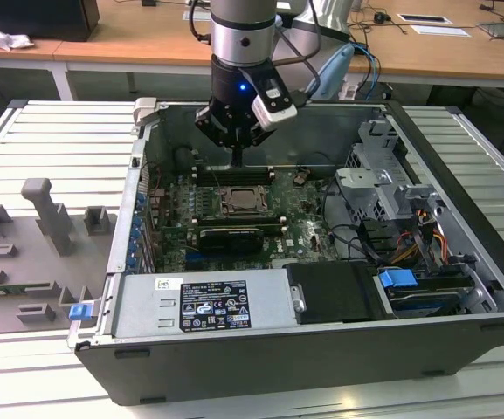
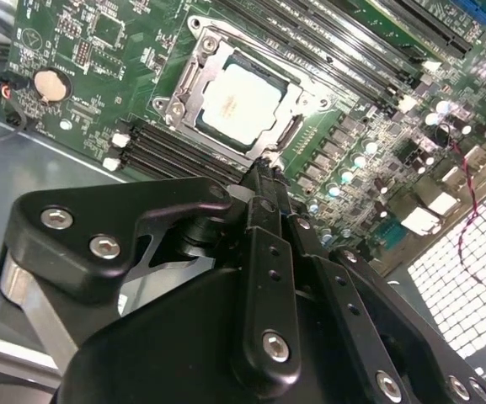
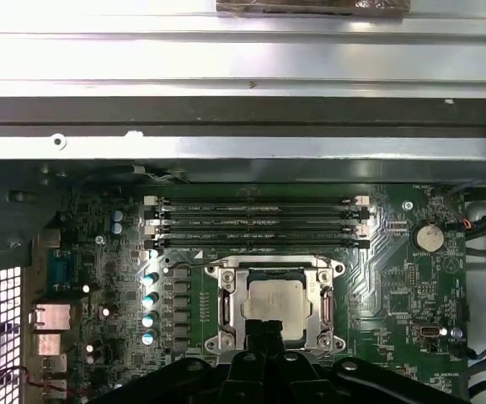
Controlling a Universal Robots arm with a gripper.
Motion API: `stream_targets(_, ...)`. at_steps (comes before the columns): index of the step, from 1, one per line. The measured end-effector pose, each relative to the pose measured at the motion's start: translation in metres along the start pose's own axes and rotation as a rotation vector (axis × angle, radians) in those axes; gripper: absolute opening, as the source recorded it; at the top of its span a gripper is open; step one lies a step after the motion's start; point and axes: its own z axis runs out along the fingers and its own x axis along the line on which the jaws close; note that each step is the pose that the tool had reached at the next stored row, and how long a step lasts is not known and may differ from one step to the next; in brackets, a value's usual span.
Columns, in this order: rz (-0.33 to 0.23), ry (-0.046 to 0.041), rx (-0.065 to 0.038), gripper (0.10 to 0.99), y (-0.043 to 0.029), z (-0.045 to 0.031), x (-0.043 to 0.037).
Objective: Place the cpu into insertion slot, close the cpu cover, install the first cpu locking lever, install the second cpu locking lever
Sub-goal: 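Install the first cpu locking lever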
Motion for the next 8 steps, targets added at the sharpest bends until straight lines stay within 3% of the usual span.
stream_targets(8,-0.093,0.0039,-0.001,0.106,-0.0002,0.0001,0.0000)
